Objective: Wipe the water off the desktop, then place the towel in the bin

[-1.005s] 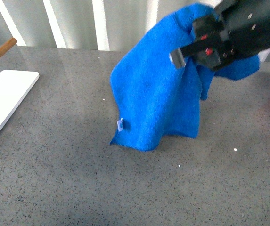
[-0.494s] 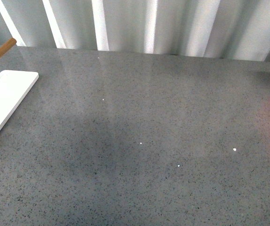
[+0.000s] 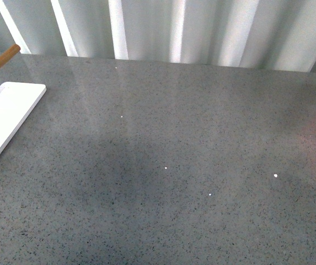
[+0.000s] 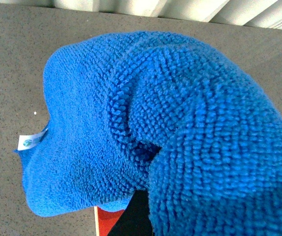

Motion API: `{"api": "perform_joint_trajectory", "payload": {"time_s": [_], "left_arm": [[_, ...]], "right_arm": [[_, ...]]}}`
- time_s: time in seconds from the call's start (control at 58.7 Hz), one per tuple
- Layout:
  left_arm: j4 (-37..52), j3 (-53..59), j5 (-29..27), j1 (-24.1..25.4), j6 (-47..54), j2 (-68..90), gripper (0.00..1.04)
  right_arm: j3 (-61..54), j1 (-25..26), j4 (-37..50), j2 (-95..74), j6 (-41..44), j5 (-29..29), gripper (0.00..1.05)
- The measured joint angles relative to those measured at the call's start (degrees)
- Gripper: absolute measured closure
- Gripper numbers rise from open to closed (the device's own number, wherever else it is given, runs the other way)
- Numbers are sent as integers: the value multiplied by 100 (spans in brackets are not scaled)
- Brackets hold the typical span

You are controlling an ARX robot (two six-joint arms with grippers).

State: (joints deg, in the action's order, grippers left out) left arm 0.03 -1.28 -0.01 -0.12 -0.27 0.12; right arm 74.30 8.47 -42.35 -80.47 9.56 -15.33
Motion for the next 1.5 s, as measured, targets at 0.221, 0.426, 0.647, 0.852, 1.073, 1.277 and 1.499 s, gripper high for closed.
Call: {"api": "perform_joint_trajectory", "payload": {"time_s": [0.221, 0.426, 0.647, 0.852, 1.073, 1.277, 1.499], "left_arm": [[0, 0, 0, 0, 0, 0, 7], [0, 0, 0, 0, 0, 0, 7], [0, 0, 0, 0, 0, 0, 7], [0, 0, 0, 0, 0, 0, 7], [0, 0, 0, 0, 0, 0, 7], [0, 0, 0, 0, 0, 0, 7], [0, 0, 0, 0, 0, 0, 7]], "right_arm": [[-319, 337, 66, 11, 212, -46, 102], [-544, 597, 205, 203, 466, 50, 102], [-597, 903, 387, 448, 638, 203, 102], [-570, 1134, 411, 588, 785, 234, 102], [-595, 1436, 433, 809, 986, 216, 102], [-903, 1539, 540, 898, 1104, 190, 102], [-1062, 1552, 577, 664, 1038, 256, 102]]}}
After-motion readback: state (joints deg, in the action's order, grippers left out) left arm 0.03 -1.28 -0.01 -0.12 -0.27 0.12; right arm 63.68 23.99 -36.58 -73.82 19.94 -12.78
